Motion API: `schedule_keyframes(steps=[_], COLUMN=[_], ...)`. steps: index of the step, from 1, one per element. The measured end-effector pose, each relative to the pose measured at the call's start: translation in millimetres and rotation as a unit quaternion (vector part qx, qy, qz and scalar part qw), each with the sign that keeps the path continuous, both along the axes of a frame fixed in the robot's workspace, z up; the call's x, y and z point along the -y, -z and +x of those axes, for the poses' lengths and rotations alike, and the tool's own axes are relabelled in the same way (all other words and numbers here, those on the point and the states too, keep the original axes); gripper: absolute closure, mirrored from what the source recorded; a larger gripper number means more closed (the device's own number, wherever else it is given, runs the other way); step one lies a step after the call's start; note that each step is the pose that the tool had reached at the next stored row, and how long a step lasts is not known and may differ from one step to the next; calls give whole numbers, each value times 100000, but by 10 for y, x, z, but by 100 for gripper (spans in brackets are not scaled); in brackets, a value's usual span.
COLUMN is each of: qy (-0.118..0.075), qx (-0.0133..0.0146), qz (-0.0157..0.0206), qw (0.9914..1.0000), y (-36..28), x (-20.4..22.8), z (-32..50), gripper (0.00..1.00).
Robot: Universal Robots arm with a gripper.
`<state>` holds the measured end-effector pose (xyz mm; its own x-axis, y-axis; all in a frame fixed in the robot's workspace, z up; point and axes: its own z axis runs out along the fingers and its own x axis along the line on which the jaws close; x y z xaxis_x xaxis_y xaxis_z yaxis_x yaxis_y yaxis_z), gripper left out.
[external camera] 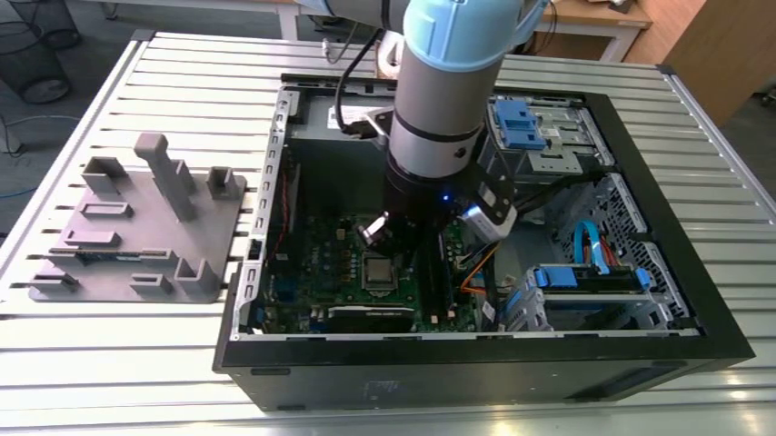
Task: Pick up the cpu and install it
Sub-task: 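Install the first cpu locking lever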
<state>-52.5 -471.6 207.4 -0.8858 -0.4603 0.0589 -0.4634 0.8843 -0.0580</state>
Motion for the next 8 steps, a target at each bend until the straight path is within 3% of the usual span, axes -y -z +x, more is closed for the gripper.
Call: schedule_keyframes(steps=[4, 8], qy=[2, -3], qx=[4, 5], qz=[12, 8], qw=[100000, 100000], y=[0, 0], x=[5, 50], z=[1, 1], gripper=[89, 89])
